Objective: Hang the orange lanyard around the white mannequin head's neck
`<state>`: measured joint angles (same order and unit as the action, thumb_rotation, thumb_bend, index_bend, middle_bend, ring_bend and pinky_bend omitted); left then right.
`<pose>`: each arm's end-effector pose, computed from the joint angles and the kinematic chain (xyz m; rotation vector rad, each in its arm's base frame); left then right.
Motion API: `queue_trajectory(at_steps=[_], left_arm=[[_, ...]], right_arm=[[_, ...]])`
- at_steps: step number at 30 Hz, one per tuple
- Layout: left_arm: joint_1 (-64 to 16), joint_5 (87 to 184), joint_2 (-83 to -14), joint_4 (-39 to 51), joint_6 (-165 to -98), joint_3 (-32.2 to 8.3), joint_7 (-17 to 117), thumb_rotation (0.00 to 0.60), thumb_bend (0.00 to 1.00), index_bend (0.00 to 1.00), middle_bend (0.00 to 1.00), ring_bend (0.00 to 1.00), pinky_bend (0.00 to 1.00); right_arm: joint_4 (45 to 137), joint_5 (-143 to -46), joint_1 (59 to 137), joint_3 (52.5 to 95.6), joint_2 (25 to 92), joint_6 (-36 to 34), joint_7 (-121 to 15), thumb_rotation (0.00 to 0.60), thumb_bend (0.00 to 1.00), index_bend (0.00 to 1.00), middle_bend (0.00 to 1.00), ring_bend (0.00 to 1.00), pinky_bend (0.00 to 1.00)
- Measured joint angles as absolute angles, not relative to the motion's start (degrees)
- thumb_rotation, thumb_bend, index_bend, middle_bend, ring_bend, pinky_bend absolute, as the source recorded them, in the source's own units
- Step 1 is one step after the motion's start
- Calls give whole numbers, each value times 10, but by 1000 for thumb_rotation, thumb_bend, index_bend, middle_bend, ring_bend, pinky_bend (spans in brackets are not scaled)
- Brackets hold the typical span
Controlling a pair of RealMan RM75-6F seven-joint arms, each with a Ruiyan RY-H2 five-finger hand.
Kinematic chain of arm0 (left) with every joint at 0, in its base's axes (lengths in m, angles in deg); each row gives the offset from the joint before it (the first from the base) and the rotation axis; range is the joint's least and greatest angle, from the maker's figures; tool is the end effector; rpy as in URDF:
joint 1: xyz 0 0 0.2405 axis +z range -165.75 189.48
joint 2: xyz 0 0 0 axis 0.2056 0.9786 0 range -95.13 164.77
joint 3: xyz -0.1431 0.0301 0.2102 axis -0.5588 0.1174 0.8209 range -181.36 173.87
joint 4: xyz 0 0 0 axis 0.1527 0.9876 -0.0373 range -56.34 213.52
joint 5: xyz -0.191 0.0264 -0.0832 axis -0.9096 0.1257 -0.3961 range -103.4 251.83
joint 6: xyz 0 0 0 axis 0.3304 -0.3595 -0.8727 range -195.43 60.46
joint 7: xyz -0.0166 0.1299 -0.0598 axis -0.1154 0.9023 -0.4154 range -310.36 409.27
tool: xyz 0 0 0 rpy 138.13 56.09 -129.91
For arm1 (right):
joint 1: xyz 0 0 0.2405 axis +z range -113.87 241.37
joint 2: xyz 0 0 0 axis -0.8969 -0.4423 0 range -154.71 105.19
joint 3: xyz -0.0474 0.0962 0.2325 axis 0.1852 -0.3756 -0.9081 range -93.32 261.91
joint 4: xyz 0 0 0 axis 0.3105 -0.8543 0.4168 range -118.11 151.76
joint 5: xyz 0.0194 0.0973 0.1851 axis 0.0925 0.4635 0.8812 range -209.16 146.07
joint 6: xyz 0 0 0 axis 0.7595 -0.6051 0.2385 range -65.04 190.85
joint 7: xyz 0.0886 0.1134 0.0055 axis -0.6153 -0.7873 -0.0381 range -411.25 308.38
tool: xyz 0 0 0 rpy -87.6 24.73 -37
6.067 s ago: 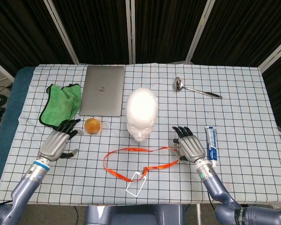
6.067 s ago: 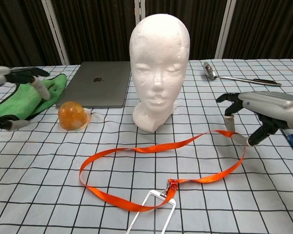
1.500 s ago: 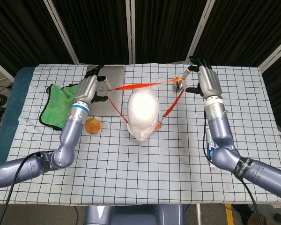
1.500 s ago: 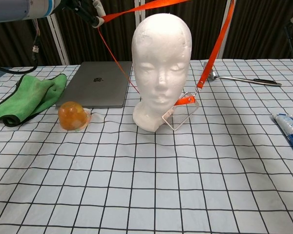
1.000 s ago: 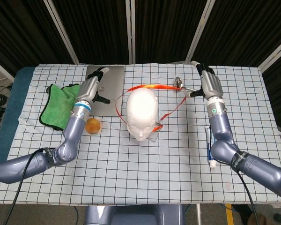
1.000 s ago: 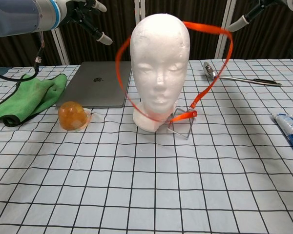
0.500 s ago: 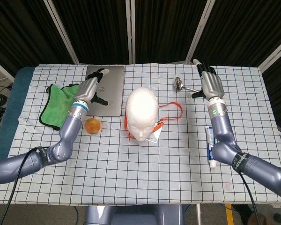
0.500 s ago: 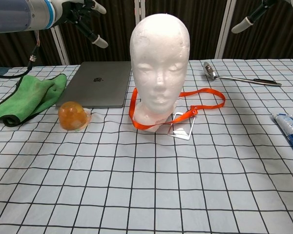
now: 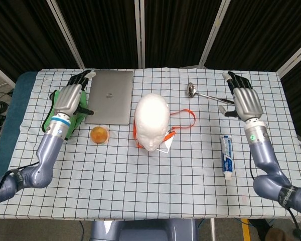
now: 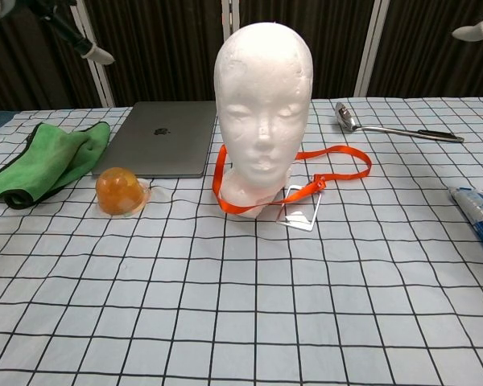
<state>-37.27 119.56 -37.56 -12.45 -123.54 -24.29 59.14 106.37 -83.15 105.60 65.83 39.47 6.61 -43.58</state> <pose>-0.1193 0.4161 0.1097 -1.4850 -1.1104 -1.1491 -0.1819 -0.4055 0.1648 1.4348 -0.9674 1.0147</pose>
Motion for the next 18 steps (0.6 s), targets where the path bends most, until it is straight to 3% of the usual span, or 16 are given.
queue_trajectory(at_steps=[4, 7, 10, 18], left_arm=[[-323, 1256, -332, -165, -1280, -201, 598, 600, 0, 0, 0, 0, 0], [-286, 1292, -315, -190, -1322, -168, 607, 600, 0, 0, 0, 0, 0], [-255, 1321, -306, -206, -1357, -147, 609, 600, 0, 0, 0, 0, 0], [-171, 1372, -299, -239, -1484, -94, 660, 600, 0, 0, 0, 0, 0]], right_arm=[[1104, -894, 1009, 692, 357, 54, -470, 600, 722, 70, 1, 0, 0], [1126, -938, 978, 722, 337, 46, -490, 600, 807, 79, 3, 0, 0], [1139, -984, 955, 754, 326, 41, -503, 600, 852, 89, 9, 0, 0], [1130, -1114, 927, 828, 339, 58, -537, 600, 857, 92, 5, 0, 0]])
